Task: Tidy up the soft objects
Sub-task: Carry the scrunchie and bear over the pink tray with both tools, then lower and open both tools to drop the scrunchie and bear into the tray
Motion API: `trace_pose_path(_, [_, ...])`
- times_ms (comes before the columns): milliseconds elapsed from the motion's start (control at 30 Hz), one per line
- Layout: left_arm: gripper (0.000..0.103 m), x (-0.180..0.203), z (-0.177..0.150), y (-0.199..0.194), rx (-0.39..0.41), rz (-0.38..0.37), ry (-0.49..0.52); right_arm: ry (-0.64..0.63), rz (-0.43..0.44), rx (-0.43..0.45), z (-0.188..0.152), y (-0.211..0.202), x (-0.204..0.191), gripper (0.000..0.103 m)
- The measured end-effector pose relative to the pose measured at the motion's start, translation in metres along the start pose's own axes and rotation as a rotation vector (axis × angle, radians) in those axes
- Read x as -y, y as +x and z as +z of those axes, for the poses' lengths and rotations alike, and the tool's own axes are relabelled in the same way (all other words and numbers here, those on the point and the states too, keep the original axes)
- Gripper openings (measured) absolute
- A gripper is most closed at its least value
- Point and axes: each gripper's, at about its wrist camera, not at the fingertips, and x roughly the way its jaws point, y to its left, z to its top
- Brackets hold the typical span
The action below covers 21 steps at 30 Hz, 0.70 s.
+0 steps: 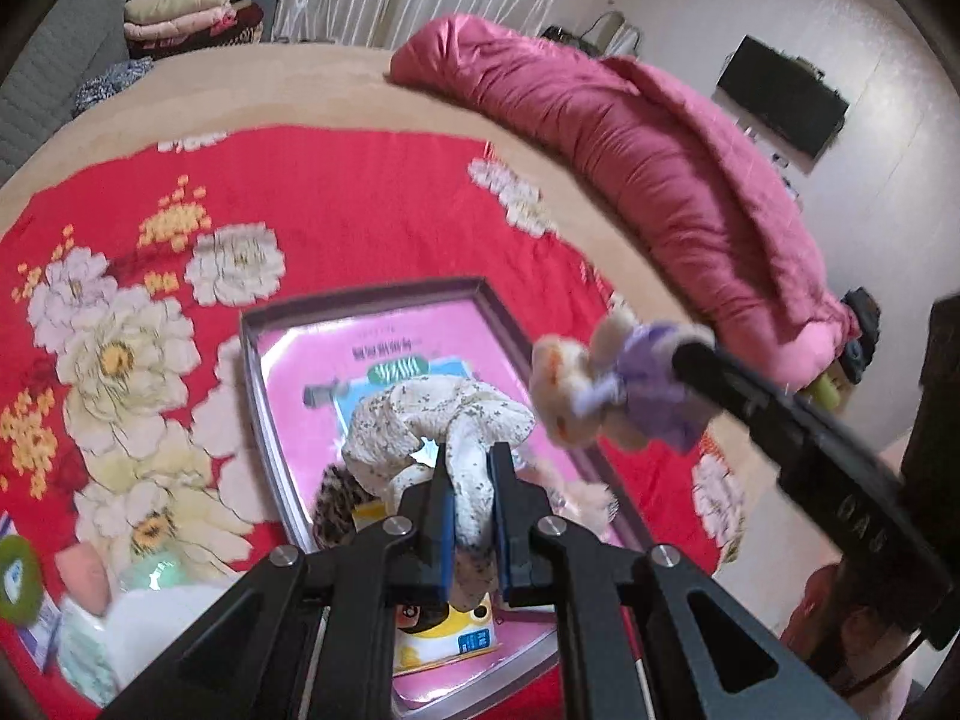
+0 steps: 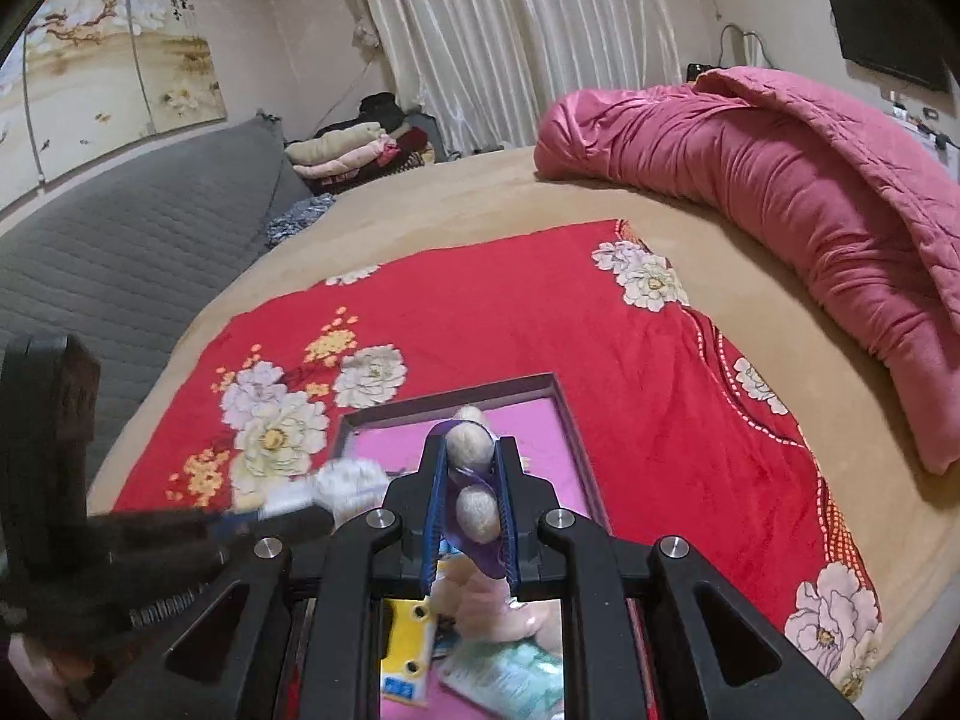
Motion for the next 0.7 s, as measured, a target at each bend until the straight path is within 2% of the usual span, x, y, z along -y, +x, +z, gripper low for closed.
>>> trace_pose_path(167, [0.010, 0.004, -0.013, 0.023, -0.027, 0.033, 0.017, -0.032, -0.018, 0.040, -0.007, 0.027, 0.008, 0.016])
trace_pose_path(300, [0.010, 0.006, -0.019, 0.035, -0.056, 0.039, 0.027, -0.047, -0.044, -0.034, -0.031, 0.055, 0.015, 0.016])
trace_pose_path(533, [0.011, 0.003, -0.024, 0.048, -0.096, 0.039, 0.022, -0.033, -0.046, -0.096, -0.061, 0.057, 0.022, 0.018])
trace_pose_path(600, [0.011, 0.002, -0.025, 0.053, -0.112, 0.042, 0.020, -0.037, -0.051, -0.109, -0.066, 0.057, 0.022, 0.020])
trace_pose_path(700, [0.011, 0.003, -0.027, 0.054, -0.116, 0.048, 0.027, -0.030, -0.051, -0.124, -0.070, 0.056, 0.023, 0.030])
